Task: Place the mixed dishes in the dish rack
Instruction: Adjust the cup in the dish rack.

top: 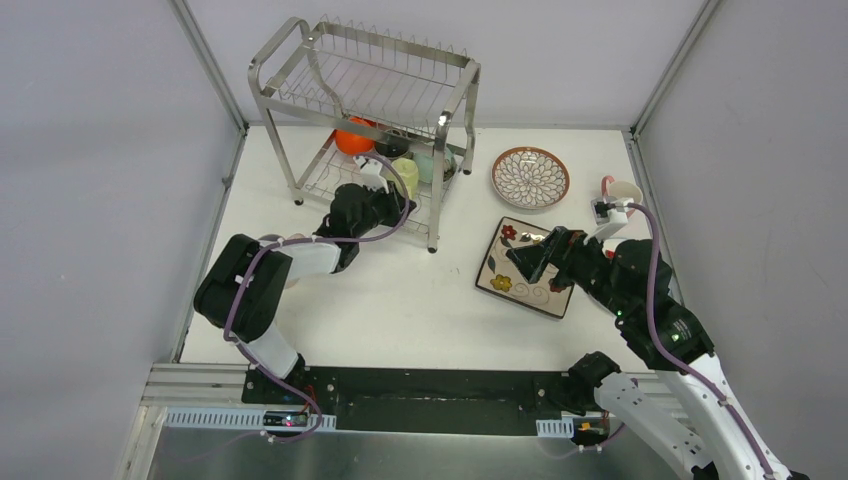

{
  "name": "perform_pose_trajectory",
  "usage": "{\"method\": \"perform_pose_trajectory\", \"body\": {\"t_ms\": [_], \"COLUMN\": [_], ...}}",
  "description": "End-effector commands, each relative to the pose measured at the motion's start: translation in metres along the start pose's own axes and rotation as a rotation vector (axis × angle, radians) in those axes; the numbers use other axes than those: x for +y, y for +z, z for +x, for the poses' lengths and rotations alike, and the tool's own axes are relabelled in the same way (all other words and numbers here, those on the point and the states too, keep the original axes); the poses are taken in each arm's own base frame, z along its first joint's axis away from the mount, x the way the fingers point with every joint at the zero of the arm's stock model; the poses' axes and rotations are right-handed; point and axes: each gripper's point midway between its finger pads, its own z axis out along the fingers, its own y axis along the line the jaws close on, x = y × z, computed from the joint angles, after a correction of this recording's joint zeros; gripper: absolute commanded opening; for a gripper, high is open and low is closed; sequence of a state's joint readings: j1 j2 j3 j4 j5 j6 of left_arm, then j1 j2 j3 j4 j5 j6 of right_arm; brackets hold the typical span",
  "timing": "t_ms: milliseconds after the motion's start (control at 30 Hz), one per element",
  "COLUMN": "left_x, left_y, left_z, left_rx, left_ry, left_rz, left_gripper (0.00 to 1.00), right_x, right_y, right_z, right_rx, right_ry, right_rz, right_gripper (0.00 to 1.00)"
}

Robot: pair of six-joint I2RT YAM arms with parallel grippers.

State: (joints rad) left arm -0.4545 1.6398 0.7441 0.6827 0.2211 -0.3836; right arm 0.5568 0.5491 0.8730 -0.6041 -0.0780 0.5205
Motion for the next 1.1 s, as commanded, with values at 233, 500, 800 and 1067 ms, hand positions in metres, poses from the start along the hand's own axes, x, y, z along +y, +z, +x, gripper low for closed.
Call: {"method": "perform_pose_trajectory", "body": {"t_ms": [233, 500, 800, 1067], "left_x": [-0.049, -0.054, -0.05, -0.019], "left_y": [-0.012, -0.011, -0.009, -0.011], "left_z": [-0.053, -0.054, -0.054, -0.041], "left_rx": [-0.211, -0.224, -0.243, -0.265], "left_ry": [0.074, 0.069, 0.052, -0.048], "left_rz": [0.302, 0.374, 0.387, 0.353], "left_gripper": [0.0, 0.0, 0.0, 0.0], "right_x": [0.003, 0.002, 0.001, 0.001], "right_y": [0.004, 0.005, 0.009, 0.011], "right_z": [-0.006, -0.006, -0.004, -0.004], "right_rx": [-0.017, -0.018, -0.004, -0.001], "right_ry": [-0.007, -0.004, -0.002, 0.0], "right_rz": [-0.008, -0.001, 0.004, 0.0], "right_gripper": [1.0, 1.0, 1.0, 1.0]}}
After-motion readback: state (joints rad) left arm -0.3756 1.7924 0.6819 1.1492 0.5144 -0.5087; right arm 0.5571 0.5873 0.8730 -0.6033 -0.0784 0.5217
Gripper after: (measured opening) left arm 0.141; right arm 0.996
